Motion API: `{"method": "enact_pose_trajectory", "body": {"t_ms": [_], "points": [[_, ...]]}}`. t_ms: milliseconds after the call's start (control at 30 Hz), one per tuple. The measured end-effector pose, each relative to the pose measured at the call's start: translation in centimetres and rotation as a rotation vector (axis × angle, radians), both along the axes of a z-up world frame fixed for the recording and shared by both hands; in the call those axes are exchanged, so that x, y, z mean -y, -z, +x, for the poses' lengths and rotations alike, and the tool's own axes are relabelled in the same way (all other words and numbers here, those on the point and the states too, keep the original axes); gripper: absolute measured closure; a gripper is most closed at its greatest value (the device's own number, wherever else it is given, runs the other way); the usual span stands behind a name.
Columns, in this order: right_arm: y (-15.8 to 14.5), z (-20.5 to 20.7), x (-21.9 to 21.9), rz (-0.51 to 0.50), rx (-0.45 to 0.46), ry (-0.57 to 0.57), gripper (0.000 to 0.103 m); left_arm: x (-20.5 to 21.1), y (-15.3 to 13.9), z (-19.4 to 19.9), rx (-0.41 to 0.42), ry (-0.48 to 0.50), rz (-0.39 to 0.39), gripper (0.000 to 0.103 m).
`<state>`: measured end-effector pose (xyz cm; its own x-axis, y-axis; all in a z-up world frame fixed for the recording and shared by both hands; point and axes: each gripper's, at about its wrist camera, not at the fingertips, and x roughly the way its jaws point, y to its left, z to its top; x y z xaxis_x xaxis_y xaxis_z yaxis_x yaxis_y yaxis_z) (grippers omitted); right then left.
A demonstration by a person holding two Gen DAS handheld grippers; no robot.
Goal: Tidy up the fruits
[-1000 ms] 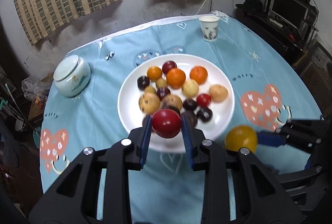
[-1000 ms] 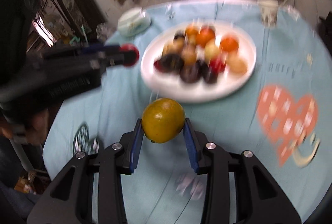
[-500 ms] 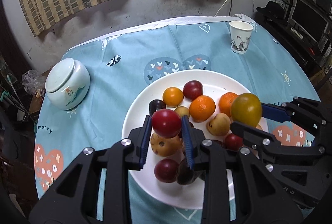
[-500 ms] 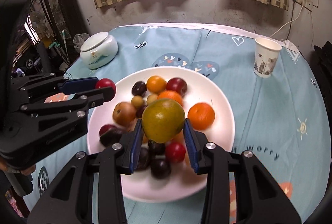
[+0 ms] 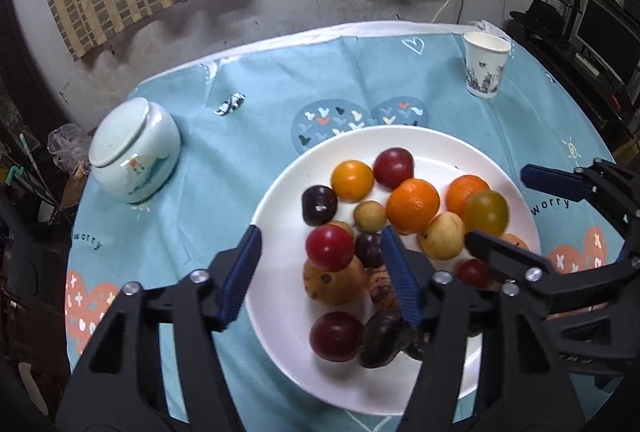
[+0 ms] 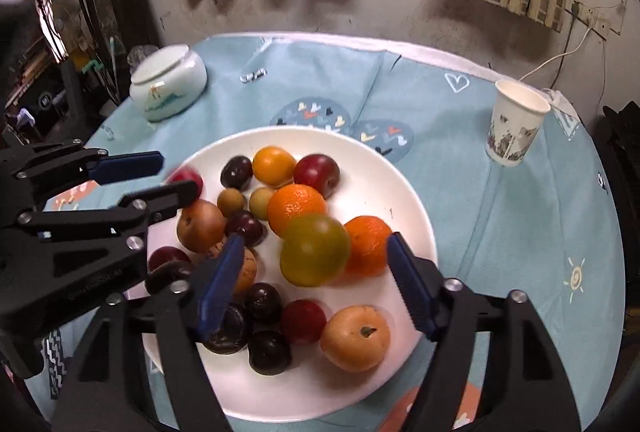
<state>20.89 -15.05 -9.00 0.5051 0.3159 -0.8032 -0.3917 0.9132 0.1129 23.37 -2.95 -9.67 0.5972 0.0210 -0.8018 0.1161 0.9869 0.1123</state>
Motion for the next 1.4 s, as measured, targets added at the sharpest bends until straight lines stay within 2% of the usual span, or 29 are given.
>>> {"method": "enact_pose_trajectory", "body": {"t_ms": [133,200,300,400,533,833,1200,1300,1400], "points": [[-1.1,-0.6,0.8,0.034,0.011,0.011,0.028,-0.2,-1.2,-1.0,0.054,-0.015,0.036,0.024],[-1.8,-1.2,1.2,0.052,0.015,0.018,0.028,-0.3,-2.0,-1.6,0.078,-0.02,0.055,0.02],[-3.1,-2.8,1.8,0.092,0.025,0.025,0.028,-0.7,-3.9,-3.3,0.14,-0.036,0.077,0.009],[-4.5,-5.4,2.5,0.146,0.039,0.03,0.027,-1.3,-6.2,-4.9,0.204,-0.051,0.061,0.008],[-6.1,-9.6,2.7,0.177,0.073,0.027,0.017,-1.7,-9.9,-7.8,0.295,-0.063,0.026,0.005],[-8.9,-17.0,2.4,0.196,0.137,0.033,0.016,-1.1,-16.0,-14.1,0.418,-0.029,-0.041,0.003],[-10.9,-21.2,1.9,0.195,0.181,0.02,0.016,-2.0,-18.1,-19.1,0.48,-0.074,-0.081,0.003],[-11.0,-22.0,1.6,0.196,0.18,0.009,0.016,-2.4,-18.5,-19.8,0.471,-0.078,-0.113,0.003],[-10.9,-22.4,1.3,0.189,0.179,0.002,0.016,-2.4,-18.6,-20.3,0.47,-0.089,-0.1,0.003]]}}
